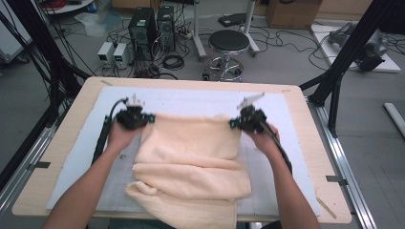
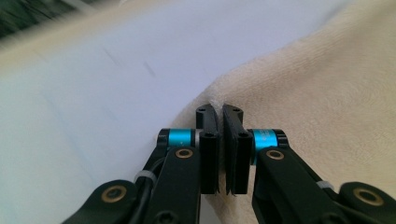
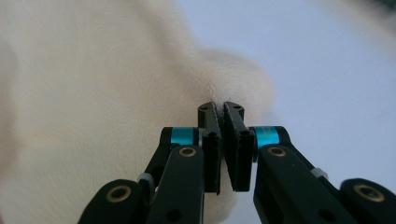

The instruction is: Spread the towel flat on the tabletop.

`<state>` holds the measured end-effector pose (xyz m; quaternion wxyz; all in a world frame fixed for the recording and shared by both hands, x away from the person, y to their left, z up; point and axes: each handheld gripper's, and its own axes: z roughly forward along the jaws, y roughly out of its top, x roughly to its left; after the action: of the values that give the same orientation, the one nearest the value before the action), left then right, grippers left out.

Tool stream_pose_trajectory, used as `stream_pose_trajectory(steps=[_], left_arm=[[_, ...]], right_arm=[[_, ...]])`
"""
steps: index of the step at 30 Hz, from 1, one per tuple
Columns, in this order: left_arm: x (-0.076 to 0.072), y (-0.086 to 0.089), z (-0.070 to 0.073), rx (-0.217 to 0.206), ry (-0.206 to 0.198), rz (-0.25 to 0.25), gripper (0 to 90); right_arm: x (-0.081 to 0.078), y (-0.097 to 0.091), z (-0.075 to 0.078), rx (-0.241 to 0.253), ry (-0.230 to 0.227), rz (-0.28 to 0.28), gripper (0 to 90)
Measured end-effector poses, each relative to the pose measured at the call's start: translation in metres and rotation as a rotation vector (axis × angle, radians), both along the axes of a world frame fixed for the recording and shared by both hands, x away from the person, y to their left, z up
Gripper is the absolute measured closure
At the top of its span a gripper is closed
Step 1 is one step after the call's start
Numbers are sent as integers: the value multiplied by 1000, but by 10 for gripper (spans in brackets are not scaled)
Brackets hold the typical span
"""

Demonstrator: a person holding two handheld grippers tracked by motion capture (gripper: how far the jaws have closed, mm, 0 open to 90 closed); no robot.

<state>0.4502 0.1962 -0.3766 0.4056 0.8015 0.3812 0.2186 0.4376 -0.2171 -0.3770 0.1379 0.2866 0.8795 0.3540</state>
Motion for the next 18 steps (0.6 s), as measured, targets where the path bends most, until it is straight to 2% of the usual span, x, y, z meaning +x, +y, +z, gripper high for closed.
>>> stream_pose_trajectory(steps=[1, 2, 3, 4, 5, 6, 8, 9, 10, 13, 14, 15, 17, 18], left_arm=[[13, -4, 17, 13, -38, 42, 830], [13, -4, 17, 13, -38, 42, 744], [31, -10, 43, 31, -67, 132, 633], [34, -9, 50, 3, -58, 139, 595], [35, -8, 52, -26, -62, 130, 598], [34, -6, 51, -34, -51, 117, 598], [28, -4, 41, -29, -29, 77, 570], [24, -4, 33, -16, -19, 60, 570], [20, -3, 25, -21, -3, 51, 570], [2, -1, 6, -28, 23, -6, 567], [2, -1, 6, -28, 23, -6, 566], [-10, 2, -5, -40, 45, -45, 560], [-22, 4, -12, -26, 52, -72, 553], [-28, 6, -15, -34, 52, -87, 549]], right_arm=[[15, -1, 18, 7, -48, -48, 842], [29, -3, 37, 22, -98, -109, 751], [41, -4, 52, 29, -139, -179, 589], [50, -6, 63, 34, -146, -218, 546], [53, -8, 70, 38, -143, -215, 542], [53, -9, 73, 36, -162, -207, 542], [48, -10, 69, 46, -146, -181, 513], [44, -10, 63, 30, -141, -159, 515], [39, -10, 55, 17, -142, -146, 515], [27, -10, 30, -14, -72, -112, 488], [27, -10, 30, -14, -72, -112, 488], [14, -11, 17, -16, -78, -90, 493], [2, -12, 8, -1, -57, -65, 488], [-3, -12, 3, 3, -55, -53, 487]])
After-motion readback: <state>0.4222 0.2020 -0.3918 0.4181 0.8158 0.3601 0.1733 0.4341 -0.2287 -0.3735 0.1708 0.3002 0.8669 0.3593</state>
